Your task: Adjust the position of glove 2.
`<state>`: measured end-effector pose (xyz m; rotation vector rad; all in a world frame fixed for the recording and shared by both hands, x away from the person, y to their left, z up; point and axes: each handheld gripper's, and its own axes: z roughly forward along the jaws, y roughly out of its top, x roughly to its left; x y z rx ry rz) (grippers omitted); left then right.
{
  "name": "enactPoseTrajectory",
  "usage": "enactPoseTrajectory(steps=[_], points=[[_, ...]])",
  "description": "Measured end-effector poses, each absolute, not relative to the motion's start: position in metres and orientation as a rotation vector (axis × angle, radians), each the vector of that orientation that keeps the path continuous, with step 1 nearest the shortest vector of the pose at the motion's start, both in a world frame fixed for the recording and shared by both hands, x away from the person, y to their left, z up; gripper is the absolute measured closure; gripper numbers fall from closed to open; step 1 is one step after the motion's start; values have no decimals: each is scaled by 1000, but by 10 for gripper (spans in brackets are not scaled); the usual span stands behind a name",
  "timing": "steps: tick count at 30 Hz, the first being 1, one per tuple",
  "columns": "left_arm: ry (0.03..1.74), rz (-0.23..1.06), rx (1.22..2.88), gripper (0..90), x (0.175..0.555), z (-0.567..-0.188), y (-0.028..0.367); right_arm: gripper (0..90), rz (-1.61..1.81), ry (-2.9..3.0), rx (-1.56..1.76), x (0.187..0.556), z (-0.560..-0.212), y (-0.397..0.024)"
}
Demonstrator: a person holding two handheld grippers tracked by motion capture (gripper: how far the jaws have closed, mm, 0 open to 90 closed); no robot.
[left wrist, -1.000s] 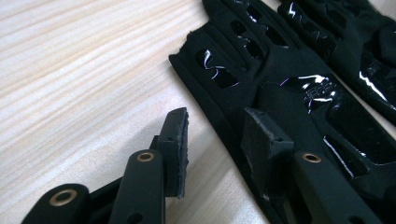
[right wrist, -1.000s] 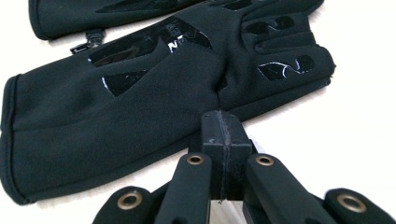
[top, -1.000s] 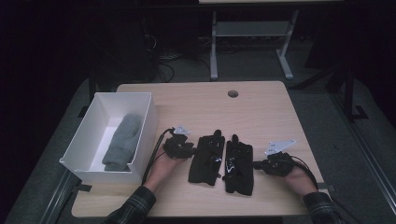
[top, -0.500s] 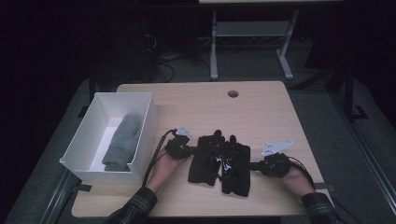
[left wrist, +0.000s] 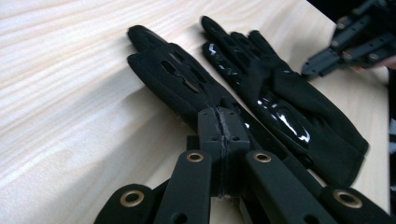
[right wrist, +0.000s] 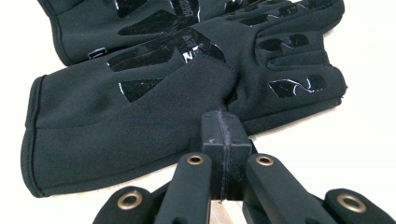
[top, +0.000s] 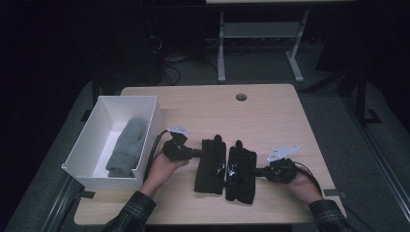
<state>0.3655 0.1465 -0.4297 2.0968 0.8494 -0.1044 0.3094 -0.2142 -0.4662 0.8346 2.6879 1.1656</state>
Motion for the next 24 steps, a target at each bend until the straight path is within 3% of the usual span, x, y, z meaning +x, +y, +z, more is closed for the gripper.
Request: enactPoseTrajectory(steps=[24], points=[[722, -207, 2092, 900, 358, -405, 129, 900, 1178, 2709, 798, 311, -467, -199]])
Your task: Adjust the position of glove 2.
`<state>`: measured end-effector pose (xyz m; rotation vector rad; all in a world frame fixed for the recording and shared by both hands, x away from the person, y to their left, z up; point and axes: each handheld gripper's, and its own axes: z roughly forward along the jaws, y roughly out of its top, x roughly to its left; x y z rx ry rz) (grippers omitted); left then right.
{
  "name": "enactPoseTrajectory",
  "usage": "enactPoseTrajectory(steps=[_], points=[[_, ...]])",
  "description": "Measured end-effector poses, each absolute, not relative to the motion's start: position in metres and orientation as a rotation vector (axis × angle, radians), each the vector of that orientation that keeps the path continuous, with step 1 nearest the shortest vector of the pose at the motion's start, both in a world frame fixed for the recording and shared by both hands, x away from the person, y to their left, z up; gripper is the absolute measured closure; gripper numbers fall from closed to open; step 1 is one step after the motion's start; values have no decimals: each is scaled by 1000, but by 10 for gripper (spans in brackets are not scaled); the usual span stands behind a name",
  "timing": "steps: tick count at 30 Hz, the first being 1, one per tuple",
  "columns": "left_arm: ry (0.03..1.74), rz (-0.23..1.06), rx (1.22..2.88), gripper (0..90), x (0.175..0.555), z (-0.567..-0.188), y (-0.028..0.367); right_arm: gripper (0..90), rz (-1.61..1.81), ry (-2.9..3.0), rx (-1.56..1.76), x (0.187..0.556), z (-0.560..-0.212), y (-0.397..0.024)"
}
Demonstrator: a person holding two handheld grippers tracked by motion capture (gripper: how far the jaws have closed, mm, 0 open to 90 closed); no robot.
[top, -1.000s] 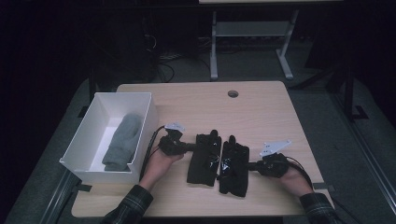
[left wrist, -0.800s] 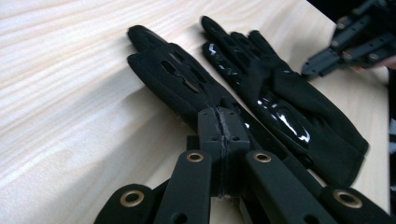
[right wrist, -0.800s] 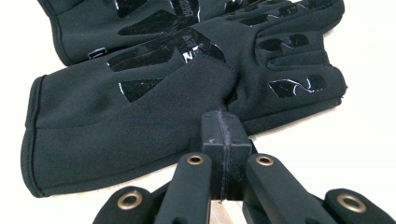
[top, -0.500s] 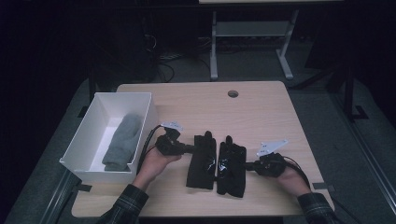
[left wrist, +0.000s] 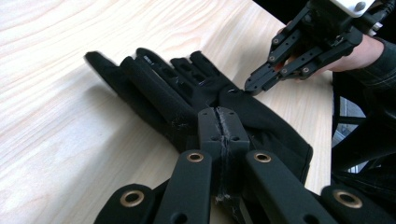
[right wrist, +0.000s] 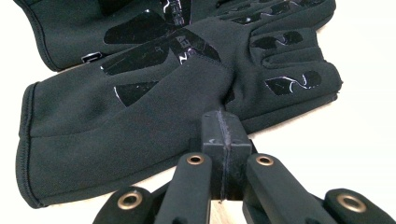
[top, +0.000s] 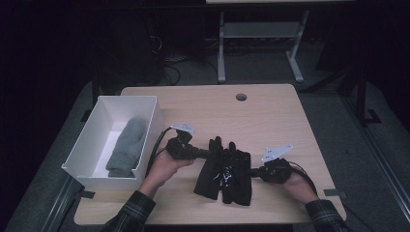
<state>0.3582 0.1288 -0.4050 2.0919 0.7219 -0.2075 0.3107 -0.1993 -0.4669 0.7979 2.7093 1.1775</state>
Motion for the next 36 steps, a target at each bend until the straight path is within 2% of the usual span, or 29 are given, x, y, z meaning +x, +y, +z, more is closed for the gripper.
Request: enactPoseTrajectory(steps=[17, 36], points=[[683, -249, 2067, 900, 359, -399, 110, 900, 1213, 2751, 747, 307, -467, -177], [674, -268, 2112, 900, 353, -408, 99, 900, 1200, 2753, 697, 301, -469, -119]])
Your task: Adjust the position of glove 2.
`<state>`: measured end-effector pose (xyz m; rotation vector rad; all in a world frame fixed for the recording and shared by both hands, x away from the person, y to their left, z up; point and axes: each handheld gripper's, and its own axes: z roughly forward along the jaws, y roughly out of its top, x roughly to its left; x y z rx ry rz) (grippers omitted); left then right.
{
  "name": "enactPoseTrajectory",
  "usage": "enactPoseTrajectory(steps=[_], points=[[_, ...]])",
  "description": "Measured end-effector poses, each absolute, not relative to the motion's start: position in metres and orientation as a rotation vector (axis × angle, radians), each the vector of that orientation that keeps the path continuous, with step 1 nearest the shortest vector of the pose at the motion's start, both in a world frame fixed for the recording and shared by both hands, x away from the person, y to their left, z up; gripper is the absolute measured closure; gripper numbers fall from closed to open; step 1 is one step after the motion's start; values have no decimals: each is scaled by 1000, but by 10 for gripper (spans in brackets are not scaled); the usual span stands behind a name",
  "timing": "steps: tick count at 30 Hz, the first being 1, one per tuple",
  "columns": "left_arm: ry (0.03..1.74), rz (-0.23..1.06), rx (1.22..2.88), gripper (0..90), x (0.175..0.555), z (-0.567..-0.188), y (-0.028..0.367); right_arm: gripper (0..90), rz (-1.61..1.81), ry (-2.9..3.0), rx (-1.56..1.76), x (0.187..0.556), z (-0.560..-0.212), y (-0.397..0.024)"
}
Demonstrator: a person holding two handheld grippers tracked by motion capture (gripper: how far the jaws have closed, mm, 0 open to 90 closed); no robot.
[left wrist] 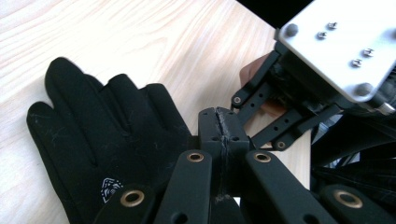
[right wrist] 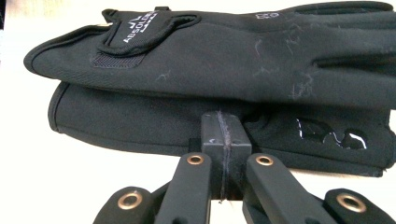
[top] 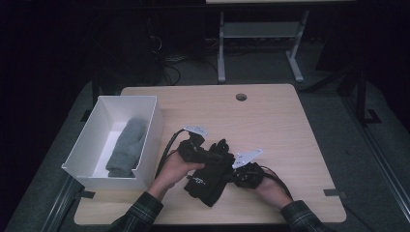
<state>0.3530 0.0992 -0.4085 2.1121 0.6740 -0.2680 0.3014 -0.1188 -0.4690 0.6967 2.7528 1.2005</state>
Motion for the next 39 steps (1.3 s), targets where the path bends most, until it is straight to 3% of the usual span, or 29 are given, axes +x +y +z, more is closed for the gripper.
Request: enactPoseTrajectory(steps=[6, 8, 14, 24, 28, 34, 39], points=[[672, -188, 2158, 890, 344, -411, 100, 900, 1214, 2741, 709, 301, -467, -124], [668, -131, 2180, 742, 338, -412, 97, 877, 1213, 2729, 716, 301, -464, -130], [673, -29, 2244, 593, 319, -419, 89, 769, 1217, 2683, 789, 305, -463, -157], [672, 1, 2328, 461, 308, -434, 77, 888, 1216, 2751, 718, 300, -467, -143], [655, 89, 2378, 540, 306, -438, 73, 897, 1209, 2767, 696, 299, -469, -135], [629, 70, 2414, 836, 311, -445, 73, 897, 1202, 2781, 681, 298, -470, -130], [647, 9, 2374, 866, 314, -439, 79, 900, 1196, 2775, 670, 298, -470, -129]])
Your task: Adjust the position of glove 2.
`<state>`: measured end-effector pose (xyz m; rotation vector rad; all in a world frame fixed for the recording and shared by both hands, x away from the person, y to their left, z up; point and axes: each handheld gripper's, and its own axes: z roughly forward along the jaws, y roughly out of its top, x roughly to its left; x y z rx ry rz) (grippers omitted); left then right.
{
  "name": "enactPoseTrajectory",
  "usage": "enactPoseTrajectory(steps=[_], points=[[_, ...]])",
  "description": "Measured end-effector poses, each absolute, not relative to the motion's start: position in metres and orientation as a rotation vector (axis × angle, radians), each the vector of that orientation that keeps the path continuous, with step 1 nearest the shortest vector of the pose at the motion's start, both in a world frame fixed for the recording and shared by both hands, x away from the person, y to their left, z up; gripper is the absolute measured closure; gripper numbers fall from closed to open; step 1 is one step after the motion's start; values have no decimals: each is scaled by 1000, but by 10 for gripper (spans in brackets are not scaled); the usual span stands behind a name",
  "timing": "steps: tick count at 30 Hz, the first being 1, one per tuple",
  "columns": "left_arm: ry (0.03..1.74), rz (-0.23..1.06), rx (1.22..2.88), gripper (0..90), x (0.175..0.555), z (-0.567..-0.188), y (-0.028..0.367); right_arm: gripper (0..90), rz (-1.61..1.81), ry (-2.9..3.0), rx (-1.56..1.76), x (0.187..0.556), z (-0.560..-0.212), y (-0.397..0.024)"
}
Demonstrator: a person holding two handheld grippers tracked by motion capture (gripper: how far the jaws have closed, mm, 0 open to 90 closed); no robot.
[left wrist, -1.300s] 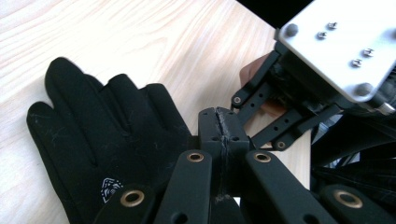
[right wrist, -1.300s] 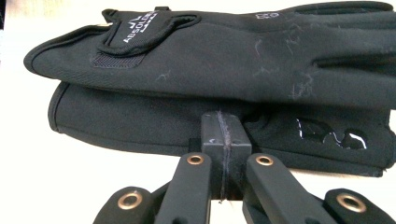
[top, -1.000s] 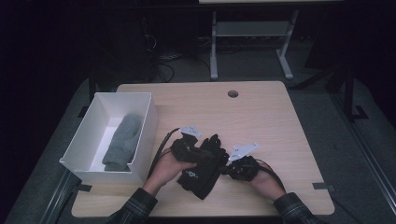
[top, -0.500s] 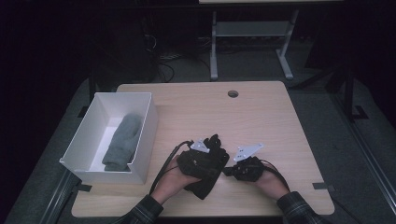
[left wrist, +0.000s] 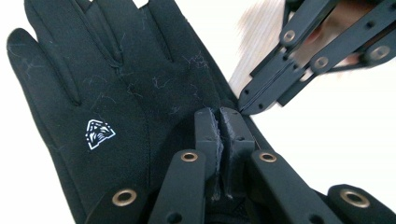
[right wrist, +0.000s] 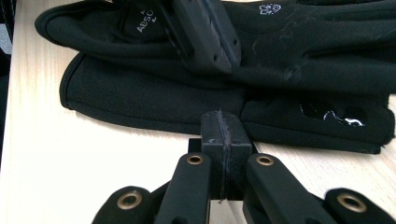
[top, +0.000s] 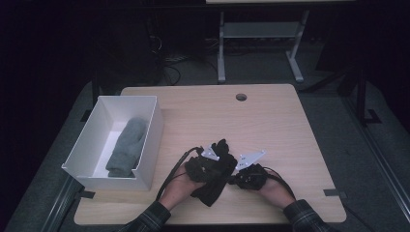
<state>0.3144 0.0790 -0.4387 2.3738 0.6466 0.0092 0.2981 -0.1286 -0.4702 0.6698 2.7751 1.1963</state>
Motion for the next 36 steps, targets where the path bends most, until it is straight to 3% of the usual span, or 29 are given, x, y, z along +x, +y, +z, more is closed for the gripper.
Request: enactPoseTrajectory(steps=[16, 19, 22, 27, 36], points=[[679, -58, 2280, 865, 306, -428, 76, 900, 1210, 2777, 680, 298, -471, -124], [682, -69, 2263, 807, 306, -431, 75, 894, 1200, 2765, 683, 298, -469, -128], [673, -55, 2237, 740, 305, -428, 77, 842, 1216, 2724, 716, 301, -463, -143], [642, -110, 2258, 893, 302, -431, 73, 715, 1214, 2629, 833, 308, -460, -172], [635, -86, 2373, 896, 300, -450, 66, 451, 1148, 2508, 962, 322, -466, -196]])
